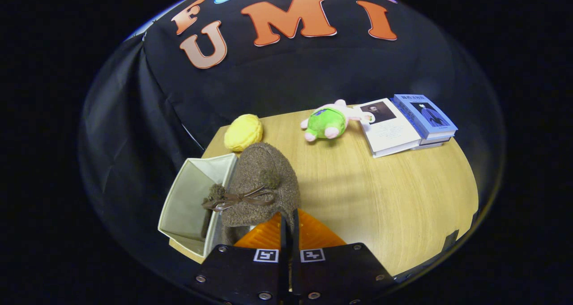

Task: Open the storage box then place both shoes into the box .Put the left shoe in first, then the right shoe, with the right side of both shoes facing outward in a uniform manner.

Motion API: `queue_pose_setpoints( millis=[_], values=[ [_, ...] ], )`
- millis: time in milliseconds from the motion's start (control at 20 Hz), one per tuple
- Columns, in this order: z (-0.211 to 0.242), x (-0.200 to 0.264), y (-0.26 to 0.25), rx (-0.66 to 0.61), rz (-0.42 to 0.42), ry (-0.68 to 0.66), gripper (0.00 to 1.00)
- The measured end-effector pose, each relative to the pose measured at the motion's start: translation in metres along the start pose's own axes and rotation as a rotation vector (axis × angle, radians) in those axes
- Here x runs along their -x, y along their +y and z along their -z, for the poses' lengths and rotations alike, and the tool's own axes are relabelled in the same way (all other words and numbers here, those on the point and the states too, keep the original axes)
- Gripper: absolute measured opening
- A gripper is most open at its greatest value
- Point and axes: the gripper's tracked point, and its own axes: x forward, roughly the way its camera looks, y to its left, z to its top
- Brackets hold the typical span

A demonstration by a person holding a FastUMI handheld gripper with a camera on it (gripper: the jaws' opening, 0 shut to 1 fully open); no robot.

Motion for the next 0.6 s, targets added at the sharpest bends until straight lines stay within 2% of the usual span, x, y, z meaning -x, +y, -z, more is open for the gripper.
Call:
queue_pose_setpoints(
  millis=[300, 600],
  values=[
    [-0.020, -0.002, 0.086, 0.051, -0.057, -0.011, 0.03],
    [-0.004, -0.030, 0.151, 0.097, -0.085, 0.039, 0.03]
  ],
)
